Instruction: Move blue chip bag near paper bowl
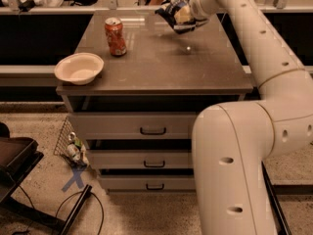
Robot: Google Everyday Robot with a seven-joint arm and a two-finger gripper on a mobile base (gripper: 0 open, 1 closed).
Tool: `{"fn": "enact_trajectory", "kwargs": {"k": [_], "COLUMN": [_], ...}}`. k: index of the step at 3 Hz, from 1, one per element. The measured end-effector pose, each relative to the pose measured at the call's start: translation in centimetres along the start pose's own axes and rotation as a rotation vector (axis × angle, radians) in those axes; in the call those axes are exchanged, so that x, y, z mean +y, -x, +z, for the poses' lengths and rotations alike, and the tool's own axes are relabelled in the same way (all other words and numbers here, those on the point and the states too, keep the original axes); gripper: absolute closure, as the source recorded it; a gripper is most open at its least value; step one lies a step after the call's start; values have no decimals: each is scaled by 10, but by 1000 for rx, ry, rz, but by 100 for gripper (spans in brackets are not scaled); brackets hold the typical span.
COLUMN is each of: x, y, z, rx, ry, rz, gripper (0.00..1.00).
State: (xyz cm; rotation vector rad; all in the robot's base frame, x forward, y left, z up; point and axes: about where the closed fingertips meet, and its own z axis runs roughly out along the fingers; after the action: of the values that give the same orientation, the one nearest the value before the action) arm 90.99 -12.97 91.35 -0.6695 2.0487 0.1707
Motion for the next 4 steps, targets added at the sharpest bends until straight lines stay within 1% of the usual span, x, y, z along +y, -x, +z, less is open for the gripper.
{"fn": "enact_trajectory", "kwargs": {"k": [1,2,3,4], "x": [-21,-20,-18,-16], "y": [13,12,11,9], "z": [-22,-20,-17,-16], "rx": [31,34,38,43], "ry": [-107,-108,-104,-97], "rz": [-79,-82,-82,-84], "gripper": [76,86,100,100]}}
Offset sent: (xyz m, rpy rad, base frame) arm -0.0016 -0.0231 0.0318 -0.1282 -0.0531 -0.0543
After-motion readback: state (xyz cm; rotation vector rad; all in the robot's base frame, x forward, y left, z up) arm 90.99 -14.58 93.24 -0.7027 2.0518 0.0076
